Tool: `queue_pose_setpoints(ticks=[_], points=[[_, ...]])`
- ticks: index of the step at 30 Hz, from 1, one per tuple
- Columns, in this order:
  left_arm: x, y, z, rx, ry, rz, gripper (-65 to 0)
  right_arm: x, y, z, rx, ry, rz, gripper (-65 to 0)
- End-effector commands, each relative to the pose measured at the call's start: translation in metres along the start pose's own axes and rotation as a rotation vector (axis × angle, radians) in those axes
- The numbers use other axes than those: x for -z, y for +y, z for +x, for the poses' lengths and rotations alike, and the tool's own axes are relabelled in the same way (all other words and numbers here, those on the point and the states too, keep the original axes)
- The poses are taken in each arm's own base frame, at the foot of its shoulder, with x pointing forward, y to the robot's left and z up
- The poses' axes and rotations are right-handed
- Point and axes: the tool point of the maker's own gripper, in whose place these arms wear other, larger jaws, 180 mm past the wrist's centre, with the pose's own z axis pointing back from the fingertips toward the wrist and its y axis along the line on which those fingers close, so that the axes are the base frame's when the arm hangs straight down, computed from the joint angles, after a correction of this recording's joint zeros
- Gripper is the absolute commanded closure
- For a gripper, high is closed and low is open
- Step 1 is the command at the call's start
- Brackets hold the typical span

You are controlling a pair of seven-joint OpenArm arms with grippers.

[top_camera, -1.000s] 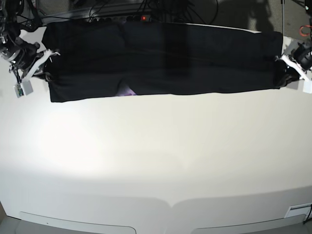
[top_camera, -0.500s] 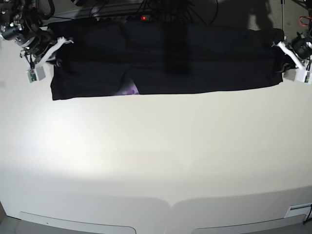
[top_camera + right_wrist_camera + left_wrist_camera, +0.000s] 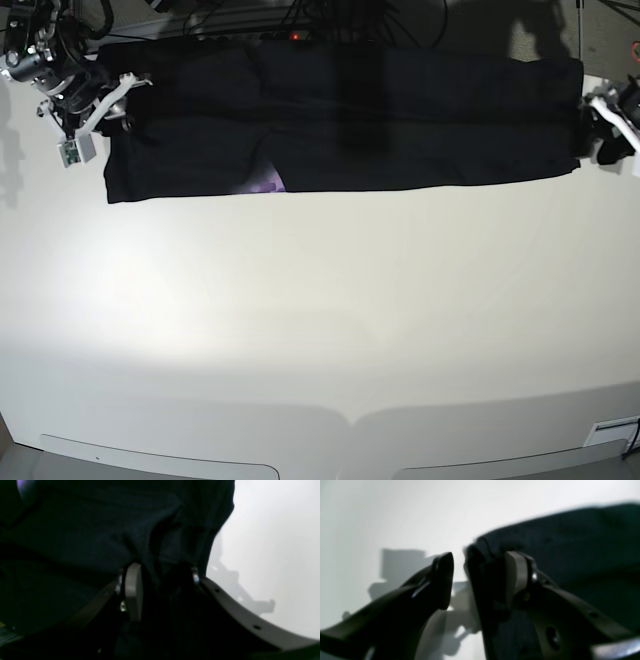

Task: Fold the T-shirt properly
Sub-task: 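Hold the folded edges with both grippers and press them flat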

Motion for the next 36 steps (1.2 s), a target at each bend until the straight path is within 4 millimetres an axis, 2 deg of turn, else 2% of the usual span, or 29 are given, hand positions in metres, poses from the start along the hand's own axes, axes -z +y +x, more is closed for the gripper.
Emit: queue_pose_setpoints(ticks=[1, 3, 5, 9, 17, 21, 28, 31, 36], points=[[-0.009, 0.003, 0.025, 0.003, -0.069, -0.019, -31.4, -0.004, -0.003, 0.014, -0.019, -0.049, -0.003, -24.7], [-0.015, 0.003, 0.033, -0.071, -0.099, -0.046, -31.4, -0.003, -0.003, 0.019, -0.017, -0.063, -0.001, -24.7], [-0.018, -0.002, 0.033, -0.119, -0.087, -0.080, -31.4, -0.002, -0.004, 0.024, -0.019, -0.074, -0.004, -24.6], [-0.014, -0.004, 0.016, -0.160, -0.039, -0.088, -31.4, -0.001, -0.006, 0.034, -0.022, -0.098, -0.007, -24.7], [-0.013, 0.020, -0.034, -0.391, -0.002, -0.052, -31.4, 0.001, -0.009, 0.050, -0.029, -0.135, -0.014, -24.6], [-0.013, 0.021, -0.039, -0.438, -0.009, -0.056, -31.4, 0.002, -0.011, 0.061, -0.033, -0.163, -0.018, -24.6], [-0.008, 0.007, -0.055, -0.470, 0.037, -0.084, -31.3, 0.003, -0.015, 0.085, -0.042, -0.207, -0.030, -24.6], [-0.008, 0.007, -0.057, -0.467, 0.050, -0.085, -31.3, 0.003, -0.017, 0.092, -0.045, -0.221, -0.033, -24.6], [-0.016, 0.010, -0.033, -0.496, 0.012, -0.140, -31.3, 0.004, -0.017, 0.093, -0.046, -0.219, -0.035, -24.6]])
